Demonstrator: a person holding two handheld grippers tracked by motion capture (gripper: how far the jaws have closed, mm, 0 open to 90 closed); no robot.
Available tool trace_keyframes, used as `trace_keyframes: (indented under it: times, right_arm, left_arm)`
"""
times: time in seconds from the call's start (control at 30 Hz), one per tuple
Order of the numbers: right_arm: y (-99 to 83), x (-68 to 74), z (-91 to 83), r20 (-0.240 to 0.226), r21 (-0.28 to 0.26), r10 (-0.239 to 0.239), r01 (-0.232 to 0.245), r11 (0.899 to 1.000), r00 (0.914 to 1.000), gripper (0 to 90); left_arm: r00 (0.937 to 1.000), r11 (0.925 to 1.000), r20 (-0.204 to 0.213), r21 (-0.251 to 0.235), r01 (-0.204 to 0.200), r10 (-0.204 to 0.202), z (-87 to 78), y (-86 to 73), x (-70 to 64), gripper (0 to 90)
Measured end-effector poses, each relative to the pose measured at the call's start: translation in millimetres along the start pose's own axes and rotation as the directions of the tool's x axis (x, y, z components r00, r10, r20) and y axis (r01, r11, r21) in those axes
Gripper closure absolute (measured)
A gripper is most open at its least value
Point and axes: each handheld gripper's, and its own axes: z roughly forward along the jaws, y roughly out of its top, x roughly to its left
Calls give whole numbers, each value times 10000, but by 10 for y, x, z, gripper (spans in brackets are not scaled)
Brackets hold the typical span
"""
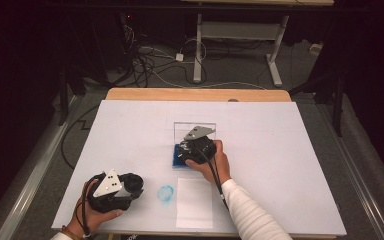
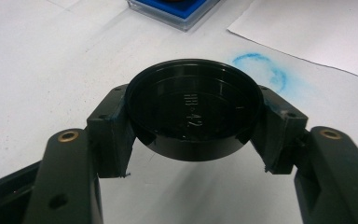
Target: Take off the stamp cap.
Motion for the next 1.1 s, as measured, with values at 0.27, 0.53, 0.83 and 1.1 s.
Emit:
trace_keyframes:
  times: [0.27, 0.53, 0.83, 1.1]
  right_arm:
    - [8, -2, -58, 41, -45, 282, -282, 9996, 9996, 575]
    - [-20, 9, -29, 21, -24, 244, -244, 9997, 9997, 576]
    - [-28, -3, -22, -36, -28, 467, -467, 9989, 9989, 576]
    - [-53, 35, -29, 150, -144, 258, -256, 9996, 9996, 576]
  left_arm:
    - [10000, 10000, -5, -16, 23, -23, 0, -2, 10, 365]
    - [10000, 10000, 32, -4, 9, -9, 4, 2, 6, 365]
    - [10000, 10000, 50, -13, -22, 22, -6, 4, -8, 365]
    - [10000, 10000, 50, -45, -20, 20, -12, 8, -8, 365]
